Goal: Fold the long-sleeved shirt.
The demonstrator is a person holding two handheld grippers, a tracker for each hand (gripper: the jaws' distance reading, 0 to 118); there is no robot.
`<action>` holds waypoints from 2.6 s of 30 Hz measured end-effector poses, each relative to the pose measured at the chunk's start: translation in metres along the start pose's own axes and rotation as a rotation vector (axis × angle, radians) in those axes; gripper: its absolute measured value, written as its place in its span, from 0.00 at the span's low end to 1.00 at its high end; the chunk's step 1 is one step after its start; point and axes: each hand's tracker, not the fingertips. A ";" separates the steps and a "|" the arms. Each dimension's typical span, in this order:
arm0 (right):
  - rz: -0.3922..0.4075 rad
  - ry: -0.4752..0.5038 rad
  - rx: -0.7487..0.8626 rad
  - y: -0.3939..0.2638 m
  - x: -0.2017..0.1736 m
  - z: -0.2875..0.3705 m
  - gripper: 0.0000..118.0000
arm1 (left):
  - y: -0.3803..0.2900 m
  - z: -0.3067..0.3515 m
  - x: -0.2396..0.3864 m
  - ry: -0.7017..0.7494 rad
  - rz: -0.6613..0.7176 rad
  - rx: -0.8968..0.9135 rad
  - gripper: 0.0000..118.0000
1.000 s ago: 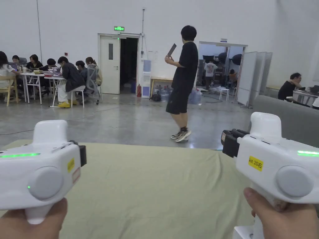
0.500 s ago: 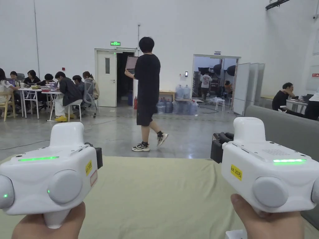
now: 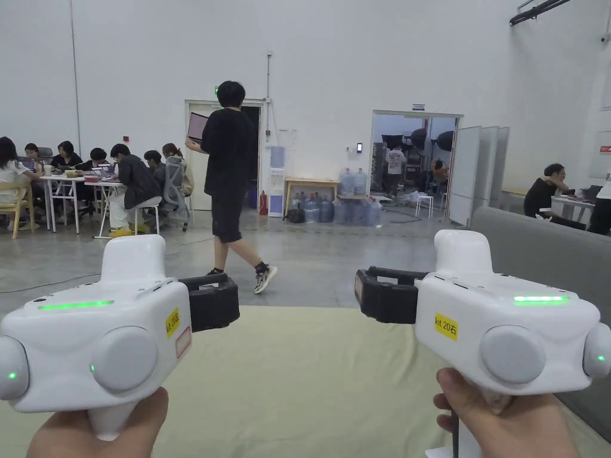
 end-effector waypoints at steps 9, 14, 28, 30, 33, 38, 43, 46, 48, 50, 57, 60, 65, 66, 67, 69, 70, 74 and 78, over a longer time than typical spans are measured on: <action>0.014 -0.154 -0.028 -0.001 -0.017 0.000 1.00 | 0.003 0.008 0.001 0.017 -0.021 -0.010 0.99; -0.023 -0.107 -0.036 -0.002 -0.012 0.003 1.00 | 0.003 0.009 0.001 0.025 -0.025 -0.030 0.99; -0.008 -0.123 -0.038 -0.002 -0.016 0.002 1.00 | 0.002 0.010 0.002 0.035 -0.035 -0.036 0.99; -0.010 -0.128 -0.041 -0.003 -0.015 0.002 1.00 | 0.002 0.012 0.003 0.037 -0.040 -0.039 0.99; -0.013 -0.123 -0.044 -0.003 -0.014 0.002 1.00 | 0.001 0.013 0.003 0.032 -0.034 -0.040 0.99; -0.006 -0.137 -0.038 -0.003 -0.015 0.003 1.00 | 0.001 0.014 0.003 0.033 -0.030 -0.041 0.99; -0.012 -0.144 -0.035 -0.003 -0.014 0.004 1.00 | 0.001 0.015 0.004 0.032 -0.037 -0.042 0.99; -0.015 -0.146 -0.035 -0.003 -0.013 0.004 1.00 | 0.000 0.015 0.003 0.033 -0.038 -0.041 0.99; -0.012 -0.146 -0.035 -0.003 -0.013 0.004 1.00 | -0.001 0.015 0.002 0.041 -0.033 -0.039 0.99; -0.012 -0.147 -0.037 -0.003 -0.012 0.003 1.00 | -0.002 0.015 0.001 0.038 -0.027 -0.046 0.99; -0.011 -0.160 -0.040 -0.006 -0.012 0.001 1.00 | -0.002 0.013 0.003 0.049 -0.037 -0.044 0.99; -0.004 -0.162 -0.043 -0.008 -0.012 0.000 1.00 | -0.003 0.012 0.004 0.040 -0.038 -0.049 0.99; 0.020 -0.174 -0.058 -0.013 -0.014 -0.003 1.00 | -0.006 0.009 0.002 0.032 -0.017 -0.073 0.99; 0.014 -0.169 -0.057 -0.013 -0.014 -0.003 1.00 | -0.007 0.009 0.002 0.033 -0.016 -0.074 0.99; 0.009 -0.163 -0.059 -0.013 -0.013 -0.003 1.00 | -0.007 0.009 0.002 0.034 -0.017 -0.073 0.99; -0.003 -0.157 -0.063 -0.013 -0.013 -0.003 1.00 | -0.007 0.009 0.003 0.036 -0.022 -0.072 0.99; -0.004 -0.156 -0.062 -0.013 -0.012 -0.003 1.00 | -0.007 0.010 0.003 0.034 -0.023 -0.074 0.99; -0.003 -0.176 -0.042 -0.010 -0.012 0.000 1.00 | -0.006 0.011 0.000 0.039 -0.004 -0.068 0.99; -0.024 -0.185 -0.037 -0.009 -0.010 0.000 1.00 | -0.006 0.012 -0.001 0.039 0.002 -0.069 0.99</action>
